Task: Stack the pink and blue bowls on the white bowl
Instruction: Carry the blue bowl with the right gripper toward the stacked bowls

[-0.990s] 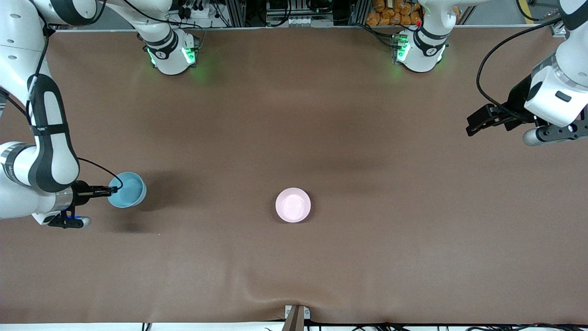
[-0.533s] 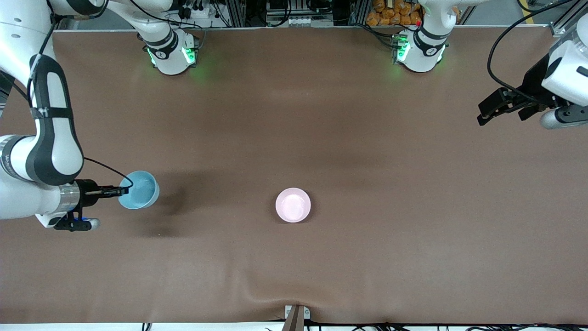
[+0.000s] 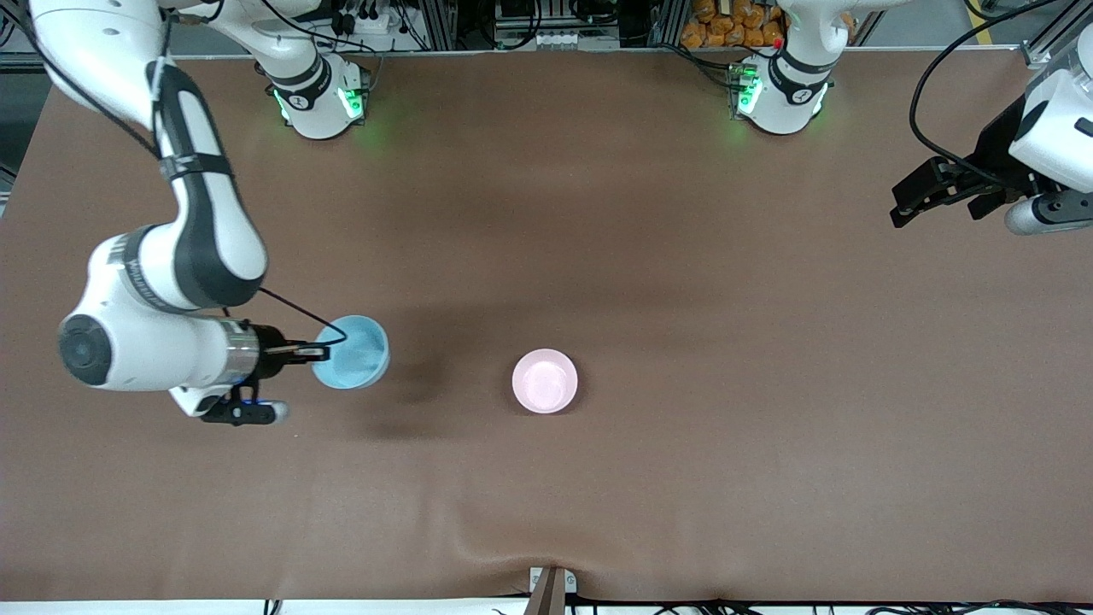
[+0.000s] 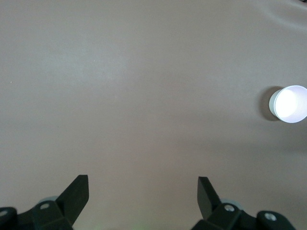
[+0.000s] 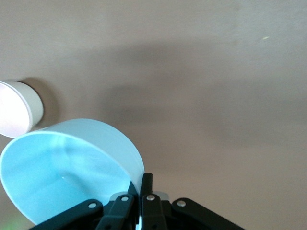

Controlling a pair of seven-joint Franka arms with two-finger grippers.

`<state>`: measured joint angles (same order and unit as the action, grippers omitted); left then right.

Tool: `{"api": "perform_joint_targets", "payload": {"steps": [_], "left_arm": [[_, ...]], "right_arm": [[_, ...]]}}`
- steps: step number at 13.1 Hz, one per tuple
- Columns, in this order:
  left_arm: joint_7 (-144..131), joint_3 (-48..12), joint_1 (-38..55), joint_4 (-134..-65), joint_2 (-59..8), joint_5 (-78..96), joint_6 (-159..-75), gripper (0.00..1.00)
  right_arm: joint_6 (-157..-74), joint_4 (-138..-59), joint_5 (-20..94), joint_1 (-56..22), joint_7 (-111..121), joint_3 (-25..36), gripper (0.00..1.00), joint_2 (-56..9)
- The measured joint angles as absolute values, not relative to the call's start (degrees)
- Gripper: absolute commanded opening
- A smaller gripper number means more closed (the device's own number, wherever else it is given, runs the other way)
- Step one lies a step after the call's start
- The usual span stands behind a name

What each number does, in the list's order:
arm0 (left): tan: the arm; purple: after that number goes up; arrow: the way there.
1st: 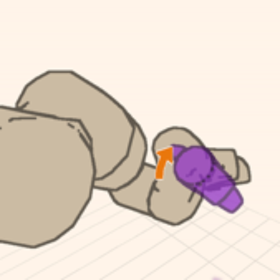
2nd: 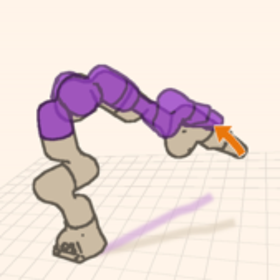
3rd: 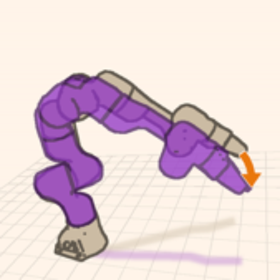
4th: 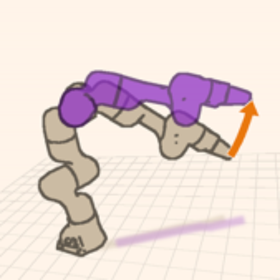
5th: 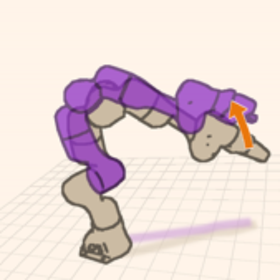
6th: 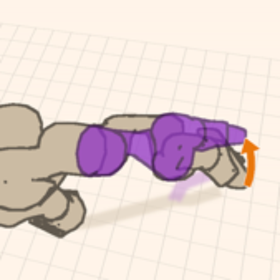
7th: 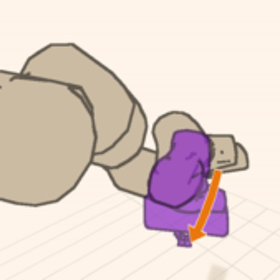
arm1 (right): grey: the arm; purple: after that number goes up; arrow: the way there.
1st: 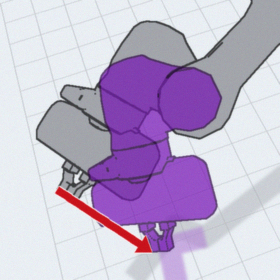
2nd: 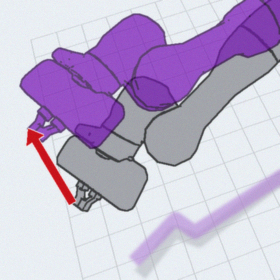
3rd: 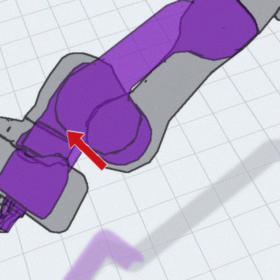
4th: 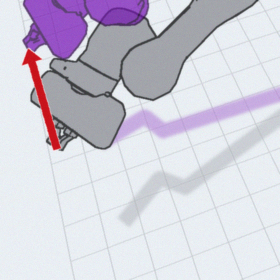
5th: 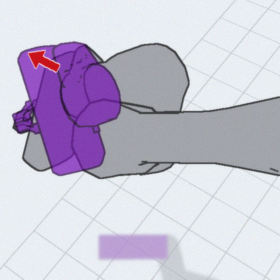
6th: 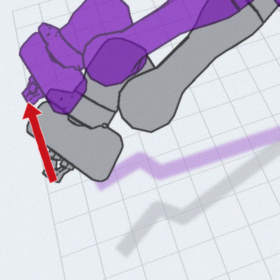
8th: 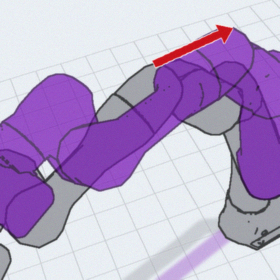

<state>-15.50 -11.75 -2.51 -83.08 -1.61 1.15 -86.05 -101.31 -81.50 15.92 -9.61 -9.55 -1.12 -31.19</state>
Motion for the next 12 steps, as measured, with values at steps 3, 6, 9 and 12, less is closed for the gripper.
{"api": "perform_joint_targets", "payload": {"steps": [3,6,9,12], "left_arm": [[-12.45,-11.48,-2.86,-83.09,-1.61,1.15,-85.91,1.00],[-12.08,-11.44,-3.20,-83.12,-1.62,1.15,-85.82,1.00],[-11.44,-11.32,-3.50,-83.15,-1.62,1.15,-85.71,1.00],[-10.20,-10.33,-3.04,-83.42,-1.62,1.15,-85.66,1.00]], "right_arm": [[-101.96,-81.50,16.32,-14.08,-18.11,-1.17,0.00,-31.19],[-105.08,-81.72,17.55,-19.73,-25.97,-1.16,0.00,-31.50],[-108.67,-82.15,22.22,-23.48,-29.58,-1.09,0.00,-32.86],[-113.17,-82.22,23.46,-25.21,-31.40,-1.05,0.00,-34.66]]}}
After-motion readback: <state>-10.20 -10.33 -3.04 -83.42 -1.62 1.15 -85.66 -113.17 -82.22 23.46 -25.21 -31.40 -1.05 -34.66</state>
